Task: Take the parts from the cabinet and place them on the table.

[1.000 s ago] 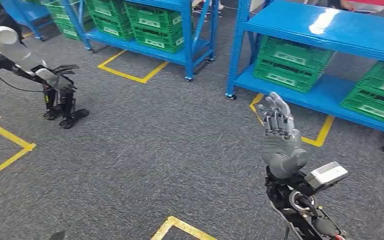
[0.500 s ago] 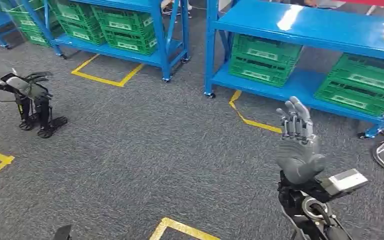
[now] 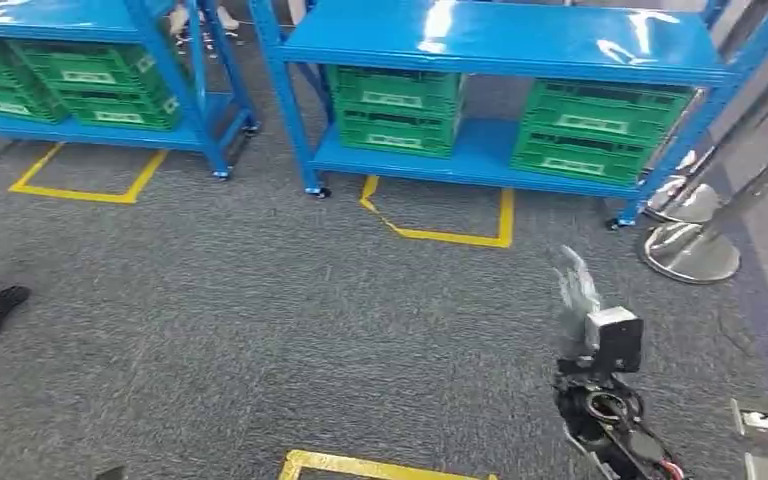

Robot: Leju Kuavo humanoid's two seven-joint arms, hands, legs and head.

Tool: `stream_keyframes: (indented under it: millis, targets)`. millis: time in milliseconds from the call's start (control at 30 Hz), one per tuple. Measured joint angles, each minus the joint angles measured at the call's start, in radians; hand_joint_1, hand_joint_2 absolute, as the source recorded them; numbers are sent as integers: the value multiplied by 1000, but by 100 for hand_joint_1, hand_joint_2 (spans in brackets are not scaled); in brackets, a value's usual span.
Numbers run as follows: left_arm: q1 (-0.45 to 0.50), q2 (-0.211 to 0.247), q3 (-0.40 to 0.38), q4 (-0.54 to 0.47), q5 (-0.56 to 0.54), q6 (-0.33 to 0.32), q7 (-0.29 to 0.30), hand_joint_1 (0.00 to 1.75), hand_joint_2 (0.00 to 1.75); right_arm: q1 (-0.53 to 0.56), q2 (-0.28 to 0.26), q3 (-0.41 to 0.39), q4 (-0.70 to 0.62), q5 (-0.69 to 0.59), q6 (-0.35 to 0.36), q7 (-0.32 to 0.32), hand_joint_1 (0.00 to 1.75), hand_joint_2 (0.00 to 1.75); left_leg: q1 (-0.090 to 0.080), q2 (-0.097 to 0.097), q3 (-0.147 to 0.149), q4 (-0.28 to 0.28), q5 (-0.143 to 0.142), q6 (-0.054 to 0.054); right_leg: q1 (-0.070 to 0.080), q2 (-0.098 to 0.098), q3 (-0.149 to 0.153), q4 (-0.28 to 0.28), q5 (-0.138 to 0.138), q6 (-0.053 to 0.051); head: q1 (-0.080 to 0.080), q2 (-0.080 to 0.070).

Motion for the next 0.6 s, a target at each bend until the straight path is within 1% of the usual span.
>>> stream_keyframes:
  millis: [67,100,133,167,200,233,267,300,333,367,400,433,467,500,533,567,600]
  targets:
    - [0,-3,0,0,5,4,-3,0,0,28,-13,-32,155,-10,5,1,0,0,-6,11,3,2,-2,6,-6,14,1,-7,2,13,3,0]
    - [2,-4,1,0,6,5,-4,0,0,43,-21,-42,225,-16,11,7,0,0,0,21,6,-5,2,12,-1,24,-1,-9,5,20,4,0]
    - [3,-5,2,0,6,5,-6,0,0,59,-26,-52,294,-24,15,12,0,0,5,39,12,-17,7,19,-2,-2,-10,0,-6,22,6,0]
    - [5,-4,2,0,6,3,-9,0,0,73,-26,-61,359,-29,14,19,0,0,5,48,15,-19,6,24,0,-42,-23,35,-34,29,20,0]
    - [8,-4,2,0,5,-1,-12,0,0,84,-26,-68,410,-31,14,28,0,0,3,63,17,-19,3,29,-3,-62,-59,109,-76,33,36,0]
    - [11,-3,2,0,5,-6,-16,0,0,95,-25,-71,462,-36,17,49,0,0,1,78,18,-18,1,31,-7,-70,-103,200,-117,38,43,0]
    - [11,-3,2,0,3,-7,-19,0,0,103,-23,-71,506,-37,24,67,0,0,-1,94,18,-18,-1,33,-10,-75,-140,278,-146,42,44,0]
    - [11,-3,2,0,2,-8,-21,0,0,110,-21,-72,541,-37,31,87,0,0,-1,107,19,-18,-4,31,-13,-78,-162,324,-155,47,45,0]
    - [11,-3,3,0,3,-10,-23,0,0,116,-19,-73,578,-32,37,110,0,0,-1,122,22,-17,-6,29,-18,-80,-157,314,-137,51,50,0]
    - [10,-4,3,0,3,-10,-24,0,0,116,-19,-73,617,-25,42,129,0,0,1,136,26,-17,-11,25,-21,-86,-126,256,-101,54,53,0]
    - [9,-5,3,0,4,-10,-25,0,0,116,-17,-72,644,-22,46,142,0,0,4,149,32,-15,-16,20,-23,-98,-76,163,-55,56,58,0]
    - [8,-5,3,0,5,-10,-27,0,0,116,-14,-72,665,-20,52,154,0,0,5,162,39,-12,-22,13,-23,-132,-22,68,-16,58,63,0]
    - [8,-5,4,0,6,-8,-28,0,0,114,-10,-72,683,-19,56,163,0,0,1,173,44,-10,-29,5,-17,-191,2,17,-28,60,74,0]
    - [7,-4,5,0,6,-6,-30,0,0,109,-8,-73,701,-19,63,169,0,0,-7,183,45,-2,-35,-3,-13,-174,11,14,-24,41,81,0]
    - [5,-3,5,0,7,-5,-32,0,0,109,-5,-73,720,-19,67,177,0,0,-9,192,47,-4,-34,-5,-14,-159,7,18,-25,31,69,0]
    - [1,-3,5,0,6,-5,-32,0,0,111,-5,-72,737,-20,73,186,0,0,-10,203,50,-5,-33,-6,-12,-149,4,20,-25,28,59,0]
    - [-3,-4,5,0,6,-5,-33,0,0,111,-3,-72,753,-23,76,197,0,0,-7,213,54,-7,-34,-10,-10,-136,3,19,-24,21,58,0]
